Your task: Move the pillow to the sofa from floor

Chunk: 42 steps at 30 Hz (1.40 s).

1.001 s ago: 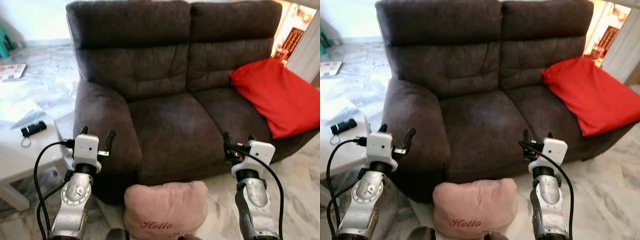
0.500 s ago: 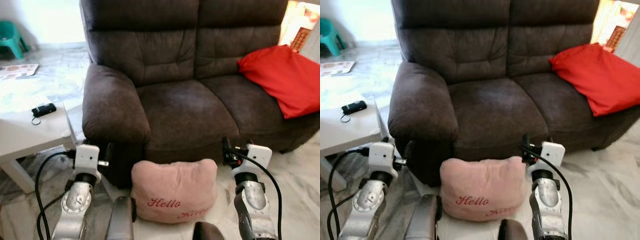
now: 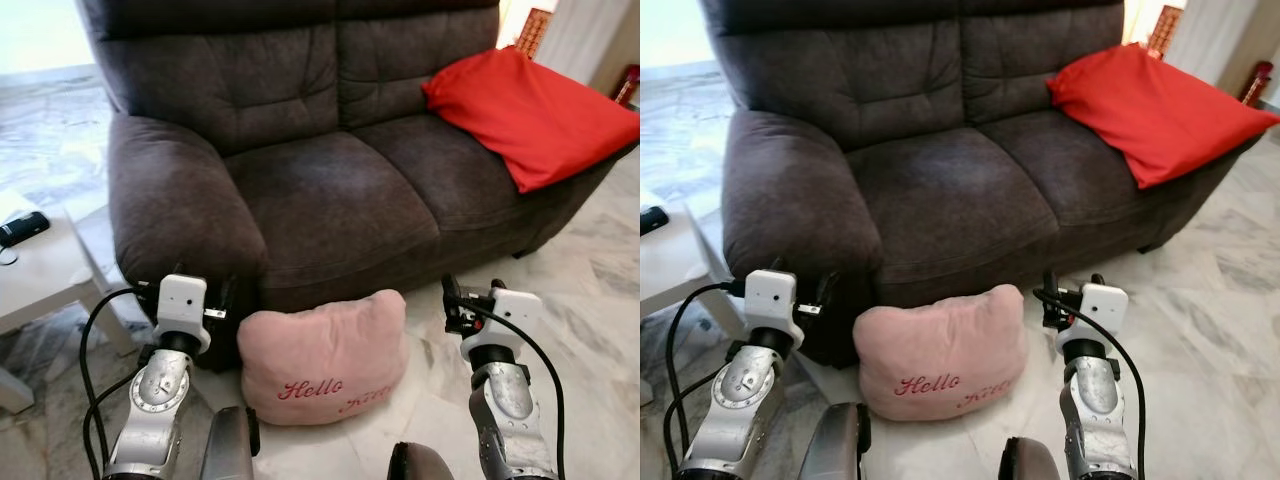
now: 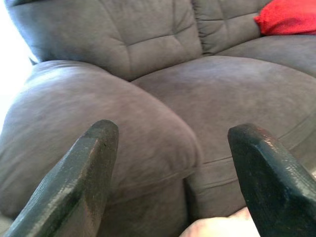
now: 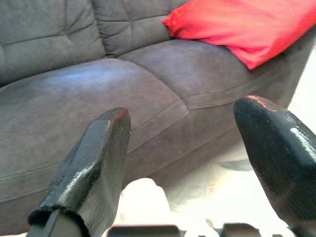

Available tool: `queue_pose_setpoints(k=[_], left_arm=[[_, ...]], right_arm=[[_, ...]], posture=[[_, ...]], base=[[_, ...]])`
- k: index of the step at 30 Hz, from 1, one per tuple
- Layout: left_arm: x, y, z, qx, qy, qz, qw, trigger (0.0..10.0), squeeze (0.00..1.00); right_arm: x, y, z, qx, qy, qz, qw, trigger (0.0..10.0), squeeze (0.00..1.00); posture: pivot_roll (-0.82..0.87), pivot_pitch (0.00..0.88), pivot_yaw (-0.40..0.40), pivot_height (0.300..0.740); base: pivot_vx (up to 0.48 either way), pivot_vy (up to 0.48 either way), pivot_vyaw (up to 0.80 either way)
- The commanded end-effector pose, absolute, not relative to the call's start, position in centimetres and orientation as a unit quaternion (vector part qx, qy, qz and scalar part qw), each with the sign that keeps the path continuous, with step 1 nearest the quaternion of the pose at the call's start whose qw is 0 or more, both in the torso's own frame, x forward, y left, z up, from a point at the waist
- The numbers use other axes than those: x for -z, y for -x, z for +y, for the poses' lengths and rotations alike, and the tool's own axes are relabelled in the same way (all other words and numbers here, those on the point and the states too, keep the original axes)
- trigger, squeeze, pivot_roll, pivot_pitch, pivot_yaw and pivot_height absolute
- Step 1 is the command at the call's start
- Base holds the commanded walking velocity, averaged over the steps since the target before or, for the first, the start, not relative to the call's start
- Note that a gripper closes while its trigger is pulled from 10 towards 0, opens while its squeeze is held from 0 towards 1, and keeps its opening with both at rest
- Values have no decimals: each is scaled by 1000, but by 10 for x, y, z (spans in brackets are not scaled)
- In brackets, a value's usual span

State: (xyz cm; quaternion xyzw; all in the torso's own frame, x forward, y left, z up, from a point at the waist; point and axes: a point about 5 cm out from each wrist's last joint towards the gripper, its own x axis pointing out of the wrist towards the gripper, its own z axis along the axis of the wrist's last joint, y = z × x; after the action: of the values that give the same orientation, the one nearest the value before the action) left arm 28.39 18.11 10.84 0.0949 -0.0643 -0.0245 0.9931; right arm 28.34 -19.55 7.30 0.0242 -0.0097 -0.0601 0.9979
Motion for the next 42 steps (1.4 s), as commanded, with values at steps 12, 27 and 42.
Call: queue_pose_setpoints(k=[12,27,42], left_arm=[[-104,-287,187,18,-85,-46,995,10000,0],[-102,-288,187,23,-84,-41,995,10000,0],[-100,-290,184,30,-80,-36,996,10000,0]], right_arm=[[-71,-280,-189,36,-34,1,999,10000,0],[-71,-280,-186,26,-19,1,999,10000,0],[-65,-282,-190,44,-26,23,998,10000,0]], posture=[[48,0,-52,575],[45,0,-44,575],[38,0,-45,575]], base=[[0,0,561],[0,0,143],[222,0,0]])
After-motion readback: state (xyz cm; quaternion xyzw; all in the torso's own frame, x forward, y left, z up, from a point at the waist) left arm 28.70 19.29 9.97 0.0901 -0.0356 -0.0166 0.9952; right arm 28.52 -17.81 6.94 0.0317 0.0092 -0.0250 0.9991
